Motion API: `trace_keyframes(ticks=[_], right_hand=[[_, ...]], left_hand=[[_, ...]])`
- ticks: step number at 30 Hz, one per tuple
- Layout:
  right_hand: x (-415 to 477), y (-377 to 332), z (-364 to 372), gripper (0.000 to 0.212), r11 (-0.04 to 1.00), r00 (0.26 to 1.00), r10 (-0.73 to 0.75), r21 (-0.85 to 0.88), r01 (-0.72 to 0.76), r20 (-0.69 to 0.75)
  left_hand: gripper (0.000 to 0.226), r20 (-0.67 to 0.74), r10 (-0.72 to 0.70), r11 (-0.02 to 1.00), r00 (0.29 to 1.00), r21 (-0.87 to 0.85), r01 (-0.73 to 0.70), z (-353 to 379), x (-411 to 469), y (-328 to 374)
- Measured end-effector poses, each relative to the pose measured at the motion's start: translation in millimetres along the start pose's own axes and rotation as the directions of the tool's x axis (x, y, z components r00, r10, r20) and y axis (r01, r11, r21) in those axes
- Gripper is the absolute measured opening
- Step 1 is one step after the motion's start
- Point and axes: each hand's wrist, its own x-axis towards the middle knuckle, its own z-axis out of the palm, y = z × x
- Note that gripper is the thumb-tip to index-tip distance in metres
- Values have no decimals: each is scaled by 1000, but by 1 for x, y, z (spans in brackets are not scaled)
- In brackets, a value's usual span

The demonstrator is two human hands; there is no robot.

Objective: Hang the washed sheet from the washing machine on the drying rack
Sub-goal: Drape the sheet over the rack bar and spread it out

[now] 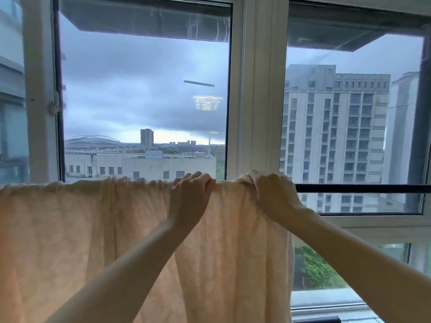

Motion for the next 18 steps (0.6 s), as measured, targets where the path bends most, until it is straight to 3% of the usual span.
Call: trace_keyframes(ticks=[8,18], right_hand=[[11,33,-15,18,995,999,-52,83,51,6],[6,99,-27,16,995,997,32,102,-25,-66]], left_hand=[[33,-16,-86,992,996,87,87,-2,-2,14],[27,-1,-144,975,990,170,142,-7,0,17]])
